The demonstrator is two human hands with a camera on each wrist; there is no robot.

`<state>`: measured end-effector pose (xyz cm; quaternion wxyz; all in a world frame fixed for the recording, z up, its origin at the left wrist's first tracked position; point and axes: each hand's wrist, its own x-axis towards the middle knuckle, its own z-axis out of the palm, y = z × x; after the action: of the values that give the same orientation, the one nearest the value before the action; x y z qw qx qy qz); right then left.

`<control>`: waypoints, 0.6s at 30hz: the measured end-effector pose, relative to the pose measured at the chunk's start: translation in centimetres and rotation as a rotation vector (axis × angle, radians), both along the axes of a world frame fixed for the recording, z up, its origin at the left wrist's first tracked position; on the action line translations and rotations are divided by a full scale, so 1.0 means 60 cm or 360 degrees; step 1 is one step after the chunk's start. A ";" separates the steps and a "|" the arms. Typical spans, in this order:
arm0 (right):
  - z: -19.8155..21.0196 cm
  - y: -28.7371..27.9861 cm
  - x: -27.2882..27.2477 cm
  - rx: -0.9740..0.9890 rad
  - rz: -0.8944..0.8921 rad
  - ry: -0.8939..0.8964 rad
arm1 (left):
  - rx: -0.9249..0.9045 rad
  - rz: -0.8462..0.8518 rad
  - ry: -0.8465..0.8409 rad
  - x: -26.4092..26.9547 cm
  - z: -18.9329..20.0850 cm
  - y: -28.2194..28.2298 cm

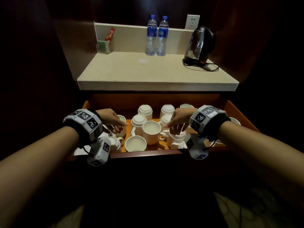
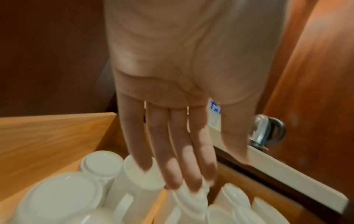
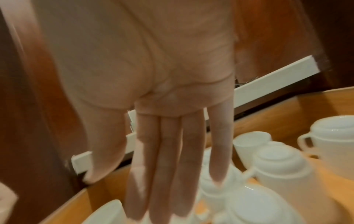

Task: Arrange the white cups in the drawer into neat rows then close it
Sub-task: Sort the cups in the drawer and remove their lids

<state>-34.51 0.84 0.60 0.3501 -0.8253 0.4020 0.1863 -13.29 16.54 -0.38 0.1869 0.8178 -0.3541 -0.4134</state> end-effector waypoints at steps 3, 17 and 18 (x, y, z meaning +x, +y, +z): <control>0.010 -0.013 0.023 -0.0030 -0.0011 -0.0113 | -0.0160 0.0153 0.0024 0.018 0.004 -0.016; -0.020 -0.075 0.133 0.0025 -0.0079 -0.0482 | -0.0441 0.0447 -0.0031 0.095 0.005 -0.094; -0.023 -0.075 0.143 0.0044 -0.0083 -0.0486 | -0.0438 0.0453 -0.0027 0.103 0.002 -0.096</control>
<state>-25.92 -3.67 -0.78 0.4232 -0.8284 0.3626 0.0551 -7.14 10.76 -0.29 0.3505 0.8298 -0.2896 -0.3234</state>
